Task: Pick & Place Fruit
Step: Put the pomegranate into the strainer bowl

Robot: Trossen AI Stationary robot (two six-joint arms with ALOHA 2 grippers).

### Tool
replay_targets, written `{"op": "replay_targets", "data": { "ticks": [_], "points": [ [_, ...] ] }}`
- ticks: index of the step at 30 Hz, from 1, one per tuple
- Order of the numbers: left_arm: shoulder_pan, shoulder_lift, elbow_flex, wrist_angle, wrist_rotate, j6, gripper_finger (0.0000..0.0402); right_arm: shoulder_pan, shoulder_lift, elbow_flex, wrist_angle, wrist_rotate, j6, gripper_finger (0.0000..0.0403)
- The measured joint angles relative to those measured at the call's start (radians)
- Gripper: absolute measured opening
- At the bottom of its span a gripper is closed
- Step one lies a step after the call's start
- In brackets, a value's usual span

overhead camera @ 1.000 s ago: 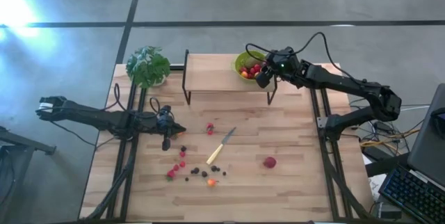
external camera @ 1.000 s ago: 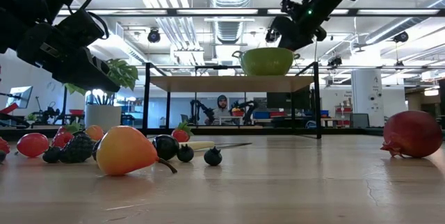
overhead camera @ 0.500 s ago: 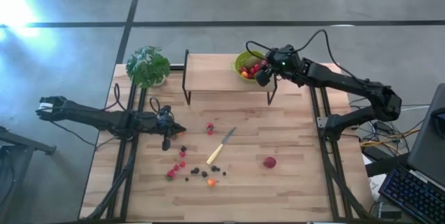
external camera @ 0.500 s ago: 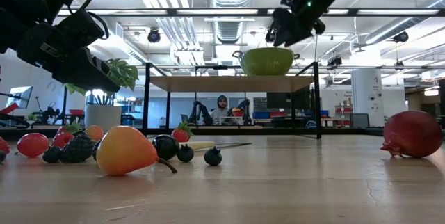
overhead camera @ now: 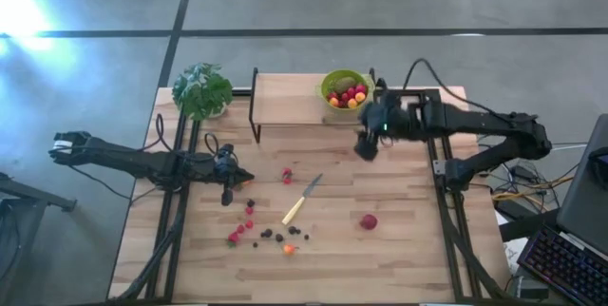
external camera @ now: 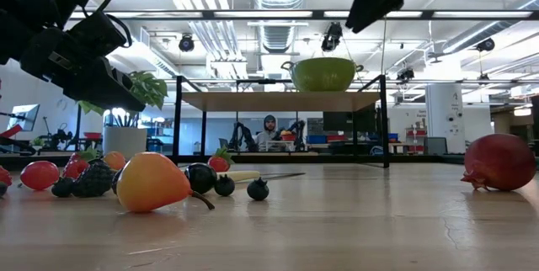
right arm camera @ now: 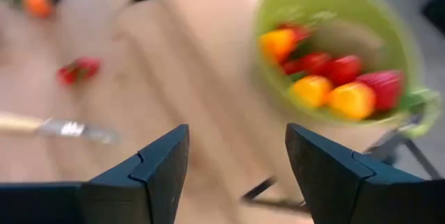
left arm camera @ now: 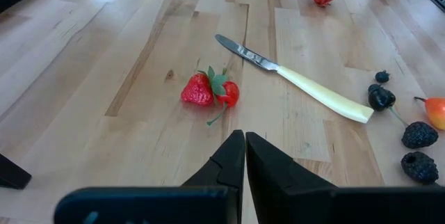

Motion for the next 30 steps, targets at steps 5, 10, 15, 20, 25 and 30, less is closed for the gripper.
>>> {"op": "replay_targets", "data": {
  "ticks": [5,10,15,20,25,30],
  "points": [
    [0.0,0.0,0.0,0.0,0.0,0.0,0.002,0.187,0.001,-0.034,-0.015,0.009,0.106,0.0226],
    [0.0,0.0,0.0,0.0,0.0,0.0,0.002,0.358,0.001,-0.065,-0.014,0.01,0.214,0.024],
    [0.0,0.0,0.0,0.0,0.0,0.0,0.002,0.51,0.002,-0.1,-0.011,0.011,0.33,0.027],
    [0.0,0.0,0.0,0.0,0.0,0.0,0.002,0.648,0.025,-0.15,-0.012,0.01,0.481,0.0305],
    [0.0,0.0,0.0,0.0,0.0,0.0,0.002,0.76,0.078,-0.197,-0.007,0.009,0.618,0.0328],
    [0.0,0.0,0.0,0.0,0.0,0.0,0.002,0.822,0.159,-0.229,-0.005,0.008,0.703,0.0341]
  ]
}}
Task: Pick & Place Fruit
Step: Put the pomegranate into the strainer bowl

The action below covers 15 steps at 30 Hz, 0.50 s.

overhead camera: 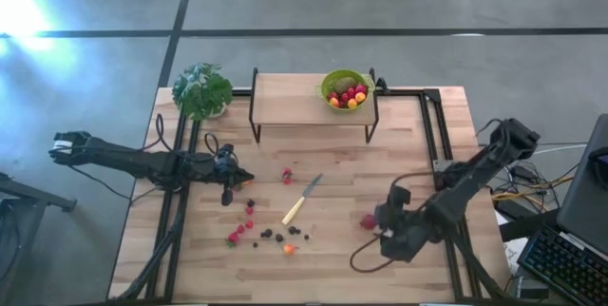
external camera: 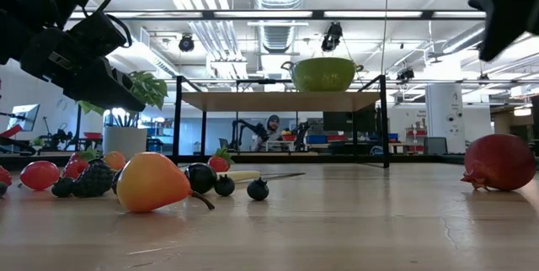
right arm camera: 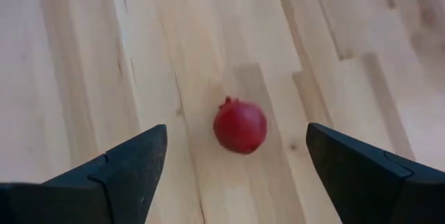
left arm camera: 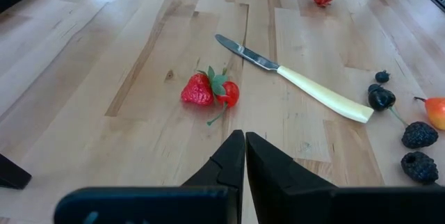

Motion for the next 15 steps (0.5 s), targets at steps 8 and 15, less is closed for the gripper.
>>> {"op": "replay_targets", "data": {
  "ticks": [8,15],
  "points": [
    [0.0,0.0,0.0,0.0,0.0,0.0,0.002,0.017,0.15,0.003,0.002,-0.014,0.022,0.0354],
    [0.0,0.0,0.0,0.0,0.0,0.0,0.002,-0.026,0.233,0.003,0.002,-0.061,0.007,0.0339]
  ]
}}
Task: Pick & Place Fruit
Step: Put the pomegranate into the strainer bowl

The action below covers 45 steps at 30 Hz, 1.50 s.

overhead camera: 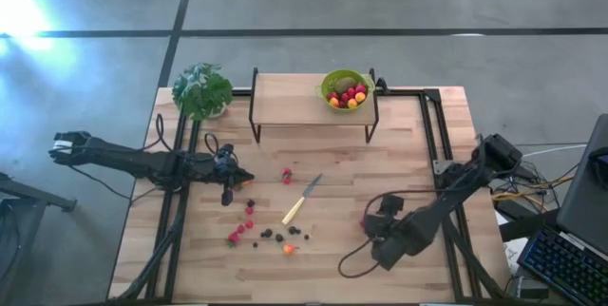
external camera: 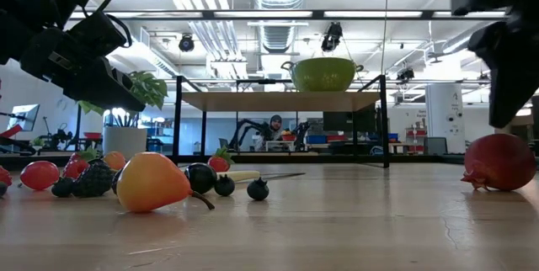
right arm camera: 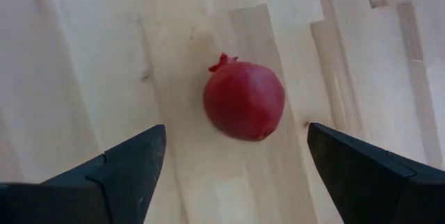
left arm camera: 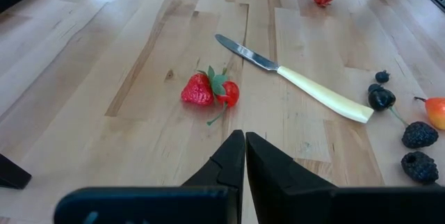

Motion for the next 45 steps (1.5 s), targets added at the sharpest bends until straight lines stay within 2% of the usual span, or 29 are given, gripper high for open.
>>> {"op": "replay_targets", "data": {
  "ticks": [10,16,26,45],
  "points": [
    [0.0,0.0,0.0,0.0,0.0,0.0,0.002,-0.046,0.026,-0.011,0.059,-0.025,-0.05,0.0311],
    [0.0,0.0,0.0,0.0,0.0,0.0,0.002,-0.055,0.027,-0.063,0.165,-0.028,-0.07,0.0302],
    [0.0,0.0,0.0,0.0,0.0,0.0,0.002,-0.057,0.029,-0.135,0.244,-0.036,-0.058,0.029],
    [0.0,0.0,0.0,0.0,0.0,0.0,0.002,-0.076,0.029,-0.154,0.303,-0.01,-0.074,0.0251]
  ]
}}
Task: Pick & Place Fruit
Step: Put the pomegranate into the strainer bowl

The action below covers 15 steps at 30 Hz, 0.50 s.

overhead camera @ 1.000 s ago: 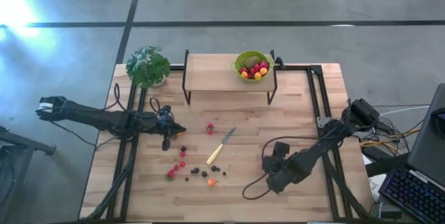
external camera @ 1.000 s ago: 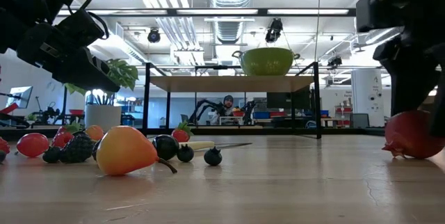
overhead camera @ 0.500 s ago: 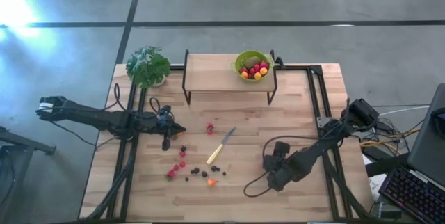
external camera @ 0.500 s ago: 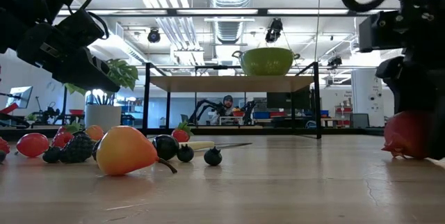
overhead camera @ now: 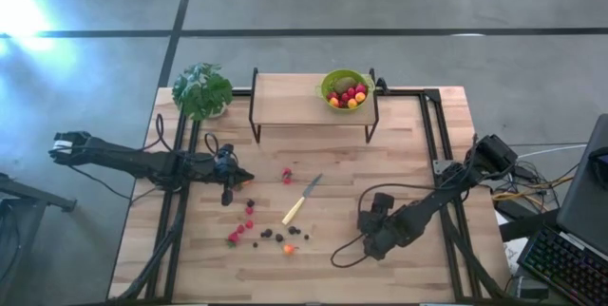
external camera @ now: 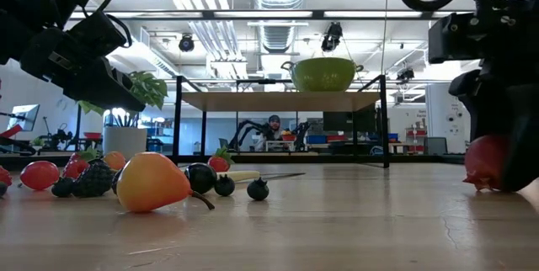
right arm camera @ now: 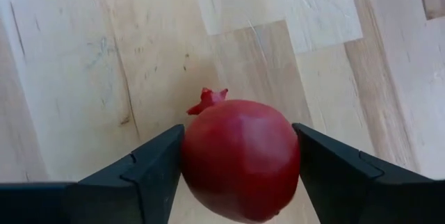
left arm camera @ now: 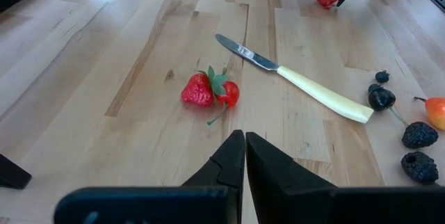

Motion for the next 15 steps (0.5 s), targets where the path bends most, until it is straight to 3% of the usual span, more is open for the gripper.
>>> {"op": "replay_targets", "data": {
  "ticks": [8,15],
  "points": [
    [0.0,0.0,0.0,0.0,0.0,0.0,0.002,0.0,0.0,-0.001,0.0,0.0,-0.008,0.0219],
    [0.0,0.0,0.0,0.0,0.0,0.0,0.002,0.0,-0.002,-0.001,-0.001,0.0,-0.009,0.0226]
  ]
}}
